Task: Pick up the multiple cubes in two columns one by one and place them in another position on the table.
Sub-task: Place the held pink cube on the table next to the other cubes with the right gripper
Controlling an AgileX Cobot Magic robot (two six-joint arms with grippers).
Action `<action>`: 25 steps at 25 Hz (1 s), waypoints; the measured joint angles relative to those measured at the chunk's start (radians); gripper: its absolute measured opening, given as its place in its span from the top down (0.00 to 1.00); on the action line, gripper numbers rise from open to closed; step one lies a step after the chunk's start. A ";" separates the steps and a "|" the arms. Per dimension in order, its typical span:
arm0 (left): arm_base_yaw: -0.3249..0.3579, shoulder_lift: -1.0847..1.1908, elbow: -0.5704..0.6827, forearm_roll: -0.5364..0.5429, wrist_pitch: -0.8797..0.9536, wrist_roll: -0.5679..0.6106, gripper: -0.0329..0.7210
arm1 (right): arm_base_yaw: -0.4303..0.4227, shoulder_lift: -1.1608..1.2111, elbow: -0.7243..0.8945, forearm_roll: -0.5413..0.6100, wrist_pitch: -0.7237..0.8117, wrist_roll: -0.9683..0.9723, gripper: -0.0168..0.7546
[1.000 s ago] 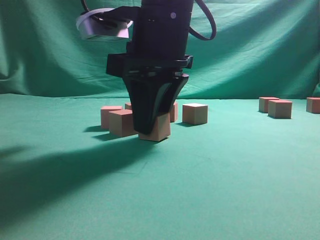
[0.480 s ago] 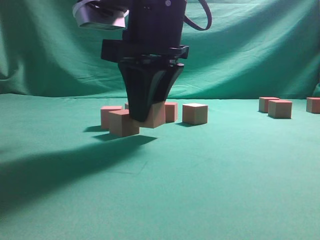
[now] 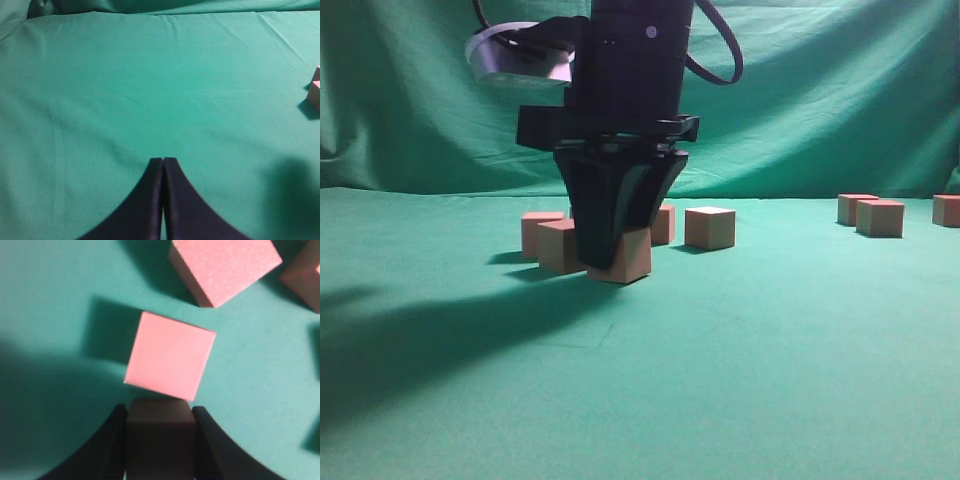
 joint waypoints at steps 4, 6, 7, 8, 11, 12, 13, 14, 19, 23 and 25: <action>0.000 0.000 0.000 0.000 0.000 0.000 0.96 | 0.000 0.000 0.000 -0.007 0.002 0.000 0.62; 0.000 0.000 0.000 0.000 0.000 0.000 0.96 | 0.000 0.000 0.000 -0.017 0.002 0.000 0.62; 0.000 0.000 0.000 0.000 0.000 0.000 0.96 | 0.000 0.000 0.000 -0.020 0.002 0.000 0.62; 0.000 0.000 0.000 0.000 0.000 0.000 0.96 | 0.000 0.000 0.000 -0.033 0.002 0.000 0.62; 0.000 0.000 0.000 0.000 0.000 0.000 0.96 | 0.000 0.000 -0.002 -0.063 0.002 0.000 0.62; 0.000 0.000 0.000 0.000 0.000 0.000 0.96 | 0.000 0.000 -0.002 -0.073 0.002 0.000 0.62; 0.000 0.000 0.000 0.000 0.000 0.000 0.96 | 0.000 0.000 -0.002 -0.078 0.006 0.000 0.62; 0.000 0.000 0.000 0.000 0.000 0.000 0.96 | 0.000 0.000 -0.002 -0.082 0.005 0.000 0.62; 0.000 0.000 0.000 0.000 0.000 0.000 0.96 | 0.000 0.000 -0.002 -0.082 0.008 0.000 0.62; 0.000 0.000 0.000 0.000 0.000 0.000 0.96 | 0.000 0.000 -0.003 -0.082 0.010 0.000 0.62; 0.000 0.000 0.000 0.000 0.000 0.000 0.96 | 0.000 0.000 -0.003 -0.082 0.010 0.000 0.62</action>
